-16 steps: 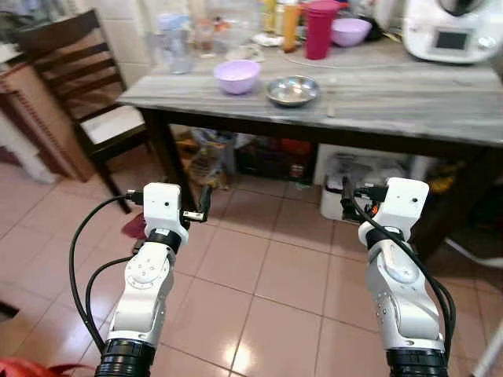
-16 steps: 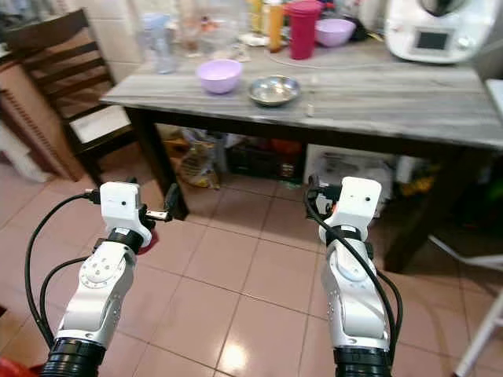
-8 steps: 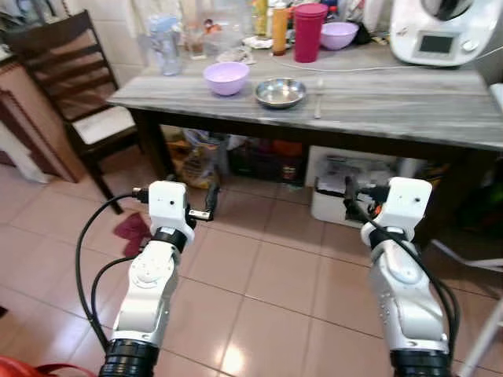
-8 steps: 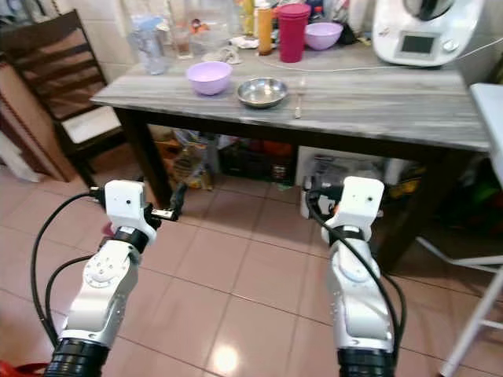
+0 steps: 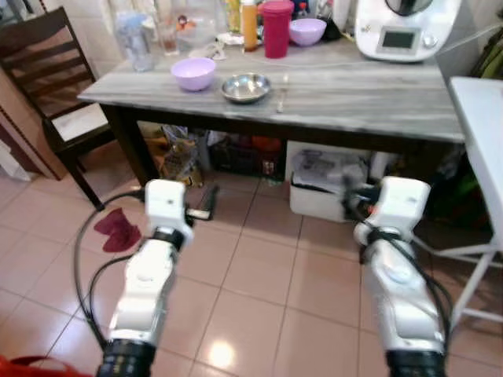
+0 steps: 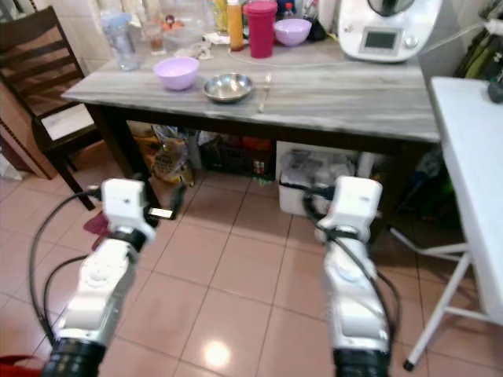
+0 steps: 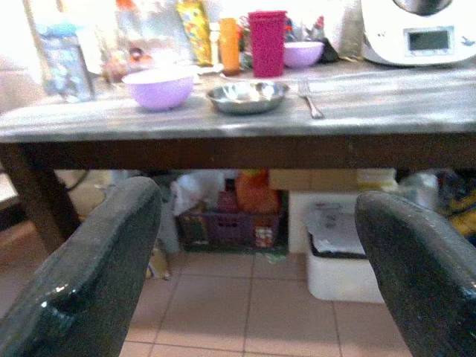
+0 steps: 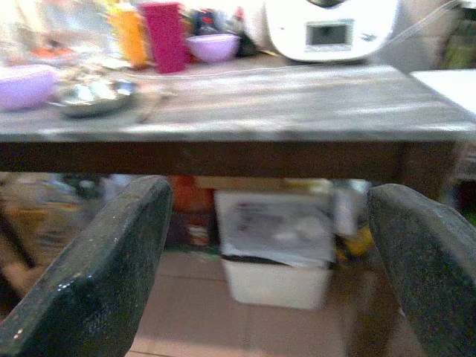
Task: Setting the table
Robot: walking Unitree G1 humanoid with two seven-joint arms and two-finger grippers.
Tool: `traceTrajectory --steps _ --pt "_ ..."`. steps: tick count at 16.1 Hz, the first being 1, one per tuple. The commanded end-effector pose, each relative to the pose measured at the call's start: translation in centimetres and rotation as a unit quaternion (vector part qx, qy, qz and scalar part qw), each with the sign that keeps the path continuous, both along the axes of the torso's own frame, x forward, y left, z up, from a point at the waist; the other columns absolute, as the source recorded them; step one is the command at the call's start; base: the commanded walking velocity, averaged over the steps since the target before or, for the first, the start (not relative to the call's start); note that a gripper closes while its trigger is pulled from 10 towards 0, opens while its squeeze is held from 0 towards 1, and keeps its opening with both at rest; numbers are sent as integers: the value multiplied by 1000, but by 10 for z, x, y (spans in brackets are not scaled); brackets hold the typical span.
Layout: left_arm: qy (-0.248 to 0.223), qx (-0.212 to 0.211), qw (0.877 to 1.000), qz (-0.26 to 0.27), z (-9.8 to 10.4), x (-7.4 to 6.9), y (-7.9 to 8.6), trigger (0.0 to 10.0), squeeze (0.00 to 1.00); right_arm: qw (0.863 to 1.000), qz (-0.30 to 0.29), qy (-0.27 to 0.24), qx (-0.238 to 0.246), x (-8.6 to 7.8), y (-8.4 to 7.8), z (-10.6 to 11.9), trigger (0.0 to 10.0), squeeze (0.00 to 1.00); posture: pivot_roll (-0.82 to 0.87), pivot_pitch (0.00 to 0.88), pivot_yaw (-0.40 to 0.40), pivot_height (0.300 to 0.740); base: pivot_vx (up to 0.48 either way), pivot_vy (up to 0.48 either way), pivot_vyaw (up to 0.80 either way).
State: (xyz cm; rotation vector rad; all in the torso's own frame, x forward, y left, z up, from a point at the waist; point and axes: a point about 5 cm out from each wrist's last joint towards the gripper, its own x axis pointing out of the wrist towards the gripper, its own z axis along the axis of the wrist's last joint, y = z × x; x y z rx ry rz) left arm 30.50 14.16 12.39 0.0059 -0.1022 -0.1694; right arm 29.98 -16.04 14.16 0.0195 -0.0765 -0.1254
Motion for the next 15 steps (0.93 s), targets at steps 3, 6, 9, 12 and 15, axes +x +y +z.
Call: traceTrajectory --steps 3,6,9,12,15 --pt "-5 -8 1000 -6 5 0 -3 10000 0 1000 -13 -17 -9 -1 -5 6 10000 0 -210 45 83 740 0 -376 0" --pt "-10 -13 1000 -7 9 1 -3 10000 0 1000 -12 -14 -16 -1 -5 7 10000 0 -212 47 80 740 0 -374 0" --pt "-5 -9 1000 -3 5 0 -2 10000 0 1000 1 -21 -9 -5 -3 7 10000 0 -212 46 80 740 0 -376 0" --pt "0 -1 1000 2 1 -3 5 10000 0 1000 6 -20 -14 -24 -3 1 10000 0 -216 51 85 740 0 -375 0" --pt "2 4 1000 6 0 -5 9 10000 0 1000 1 -3 -9 -43 -8 -7 10000 0 -218 53 87 740 0 -375 0"
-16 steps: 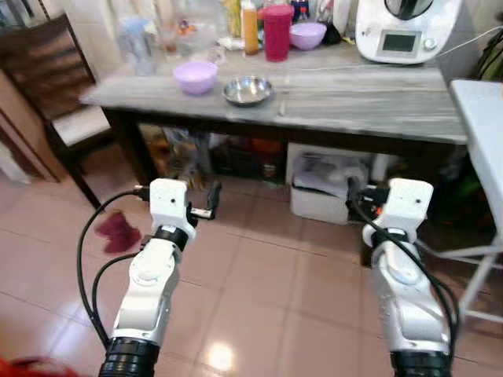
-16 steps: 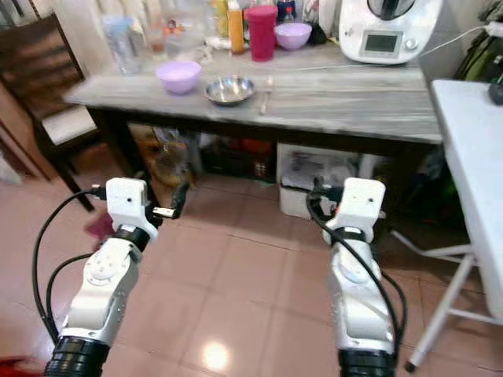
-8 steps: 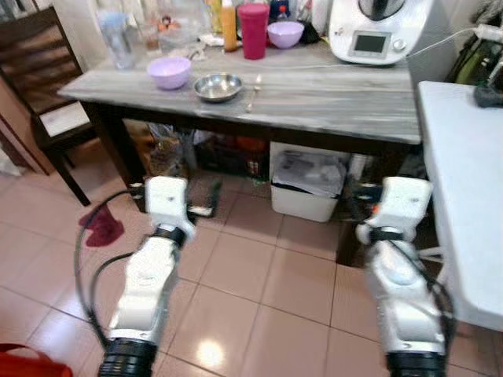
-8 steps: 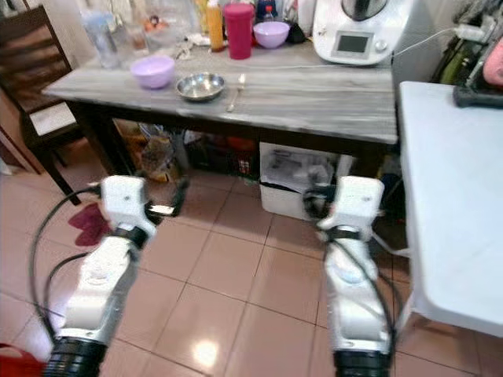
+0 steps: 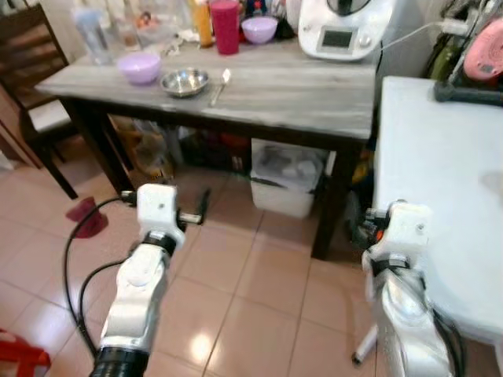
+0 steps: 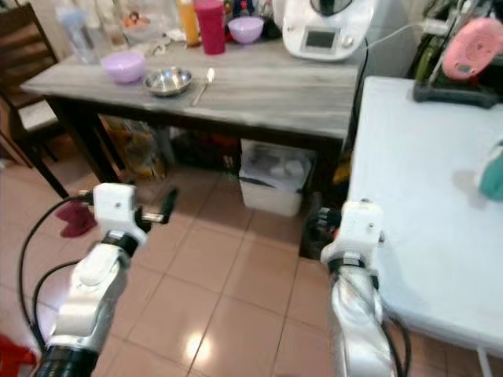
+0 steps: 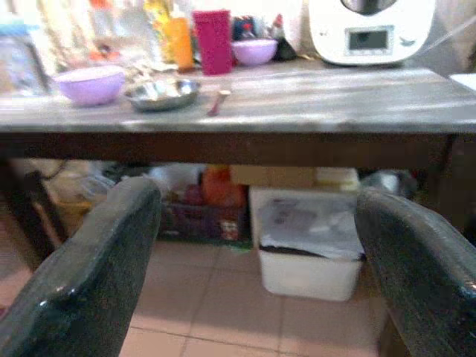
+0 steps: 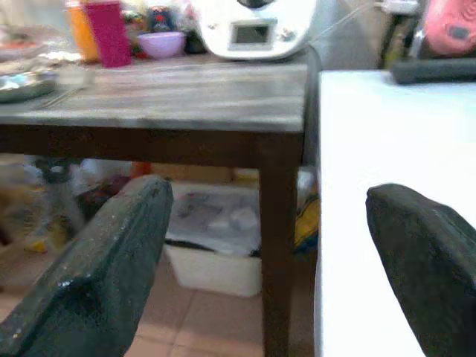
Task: Setting the table
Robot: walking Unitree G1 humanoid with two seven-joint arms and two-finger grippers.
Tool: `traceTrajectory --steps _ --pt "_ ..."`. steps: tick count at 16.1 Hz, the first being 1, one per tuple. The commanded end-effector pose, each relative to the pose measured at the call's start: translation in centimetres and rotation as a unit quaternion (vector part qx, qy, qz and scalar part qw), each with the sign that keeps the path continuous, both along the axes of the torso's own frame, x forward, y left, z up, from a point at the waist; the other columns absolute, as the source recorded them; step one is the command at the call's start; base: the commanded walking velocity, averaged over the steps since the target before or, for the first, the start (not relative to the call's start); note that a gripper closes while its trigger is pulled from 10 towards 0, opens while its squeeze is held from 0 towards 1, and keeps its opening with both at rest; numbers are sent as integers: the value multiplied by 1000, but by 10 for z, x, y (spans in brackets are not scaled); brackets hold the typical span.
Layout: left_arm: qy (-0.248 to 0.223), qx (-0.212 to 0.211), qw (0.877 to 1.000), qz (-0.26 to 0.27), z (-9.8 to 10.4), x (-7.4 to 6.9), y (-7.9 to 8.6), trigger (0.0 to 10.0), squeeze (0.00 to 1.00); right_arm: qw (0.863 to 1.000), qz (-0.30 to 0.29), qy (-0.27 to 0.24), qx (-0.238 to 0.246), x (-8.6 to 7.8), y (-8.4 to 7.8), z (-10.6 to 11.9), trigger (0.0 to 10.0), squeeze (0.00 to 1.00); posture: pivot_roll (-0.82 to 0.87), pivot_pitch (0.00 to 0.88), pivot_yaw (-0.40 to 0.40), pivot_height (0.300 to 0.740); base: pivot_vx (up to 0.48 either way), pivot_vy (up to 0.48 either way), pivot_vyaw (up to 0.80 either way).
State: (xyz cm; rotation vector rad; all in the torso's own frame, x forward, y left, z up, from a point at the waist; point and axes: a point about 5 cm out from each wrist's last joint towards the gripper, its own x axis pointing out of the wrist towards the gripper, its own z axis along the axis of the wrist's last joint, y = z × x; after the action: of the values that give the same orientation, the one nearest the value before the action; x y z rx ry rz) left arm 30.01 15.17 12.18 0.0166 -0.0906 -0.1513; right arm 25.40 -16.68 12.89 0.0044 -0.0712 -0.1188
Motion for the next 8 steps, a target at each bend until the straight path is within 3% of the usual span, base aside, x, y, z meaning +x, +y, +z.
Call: traceTrajectory --steps 1,4,8 --pt "-3 0 1000 -3 2 0 -1 10000 0 1000 -1 -2 -9 -4 -5 3 10000 0 -218 53 87 740 0 -371 0" --pt "-5 -1 1000 -9 3 2 -5 10000 0 1000 -8 3 -17 -7 -11 4 10000 0 -234 59 92 740 0 -366 0" --pt "-3 -5 1000 -14 2 0 -8 10000 0 1000 0 -2 -21 -3 -7 8 10000 0 -231 66 85 740 0 -359 -598"
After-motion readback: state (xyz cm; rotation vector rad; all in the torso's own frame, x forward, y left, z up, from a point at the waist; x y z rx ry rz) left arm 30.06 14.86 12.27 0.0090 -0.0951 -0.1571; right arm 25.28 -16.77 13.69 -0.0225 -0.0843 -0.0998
